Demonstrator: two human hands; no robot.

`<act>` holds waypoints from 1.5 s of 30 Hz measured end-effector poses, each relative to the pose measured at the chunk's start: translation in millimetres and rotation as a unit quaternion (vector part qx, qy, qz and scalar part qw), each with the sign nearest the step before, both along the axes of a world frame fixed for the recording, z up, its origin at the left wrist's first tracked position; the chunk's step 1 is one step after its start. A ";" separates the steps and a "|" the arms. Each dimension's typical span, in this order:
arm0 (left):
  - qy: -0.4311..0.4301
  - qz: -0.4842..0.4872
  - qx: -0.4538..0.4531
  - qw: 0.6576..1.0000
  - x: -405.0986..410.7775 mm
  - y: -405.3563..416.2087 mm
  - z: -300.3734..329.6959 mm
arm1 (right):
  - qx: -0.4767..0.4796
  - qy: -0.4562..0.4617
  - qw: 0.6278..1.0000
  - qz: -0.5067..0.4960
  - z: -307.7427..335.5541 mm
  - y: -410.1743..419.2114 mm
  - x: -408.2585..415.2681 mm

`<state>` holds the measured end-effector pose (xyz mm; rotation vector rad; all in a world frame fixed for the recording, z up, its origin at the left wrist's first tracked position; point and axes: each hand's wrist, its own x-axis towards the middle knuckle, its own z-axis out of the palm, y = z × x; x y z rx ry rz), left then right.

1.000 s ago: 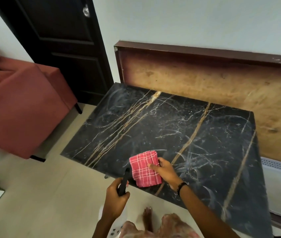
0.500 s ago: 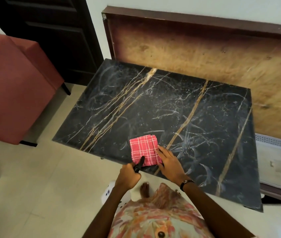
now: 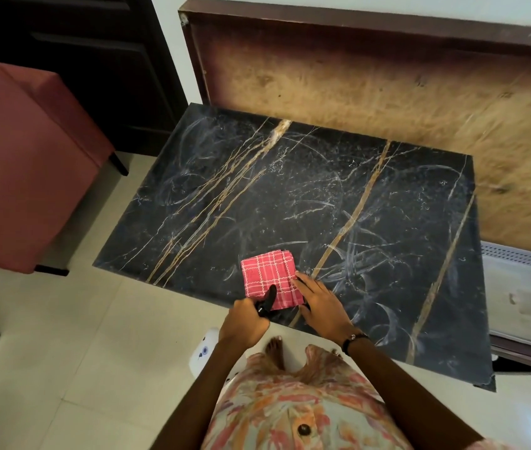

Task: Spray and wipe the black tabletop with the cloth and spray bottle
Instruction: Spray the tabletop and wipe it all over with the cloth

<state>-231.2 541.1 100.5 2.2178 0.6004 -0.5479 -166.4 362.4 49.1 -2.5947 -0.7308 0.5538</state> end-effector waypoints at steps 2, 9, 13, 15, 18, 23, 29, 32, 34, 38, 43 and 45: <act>-0.003 0.001 0.017 1.000 4.2 -0.4 0.6 | -0.001 -0.002 1.000 0.002 -0.5 -0.6 0.6; -0.001 -0.046 0.082 0.996 12.8 0.6 -2.8 | 0.003 -0.003 1.000 0.003 -0.9 -0.4 1.2; -0.009 -0.044 0.087 0.995 17.6 5.4 -3.7 | -0.002 -0.001 1.000 0.004 -0.6 -0.3 1.6; 0.002 -0.020 0.082 0.996 18.3 10.3 -5.0 | -0.005 -0.003 1.000 0.005 -0.5 -0.1 1.8; 0.014 0.017 0.064 0.998 16.5 19.2 -9.0 | -0.007 -0.005 1.000 0.005 -0.6 0.2 1.9; 0.034 0.034 -0.054 0.997 11.4 31.3 -14.4 | -0.007 -0.006 1.000 0.001 -0.9 1.2 1.2; 0.035 0.091 -0.159 0.982 1.9 29.6 -12.0 | -0.003 -0.013 1.000 -0.001 -0.1 2.3 -0.1; 0.045 0.066 -0.154 0.985 1.6 26.3 -10.9 | -0.004 -0.015 1.000 -0.002 -0.3 2.3 -1.0; 0.053 0.046 -0.174 0.982 5.2 26.1 -4.9 | -0.006 -0.014 1.000 -0.003 -0.5 2.6 -1.3; 0.064 0.057 -0.193 0.977 21.7 27.9 2.9 | -0.003 -0.012 1.000 -0.011 -1.3 3.7 -2.9; 0.065 0.074 -0.146 0.984 36.6 24.5 0.8 | -0.004 -0.016 1.000 -0.012 0.7 4.5 -3.8; 0.073 0.069 -0.132 0.986 35.8 25.6 0.4 | -0.005 -0.018 1.000 -0.011 1.7 4.1 -4.4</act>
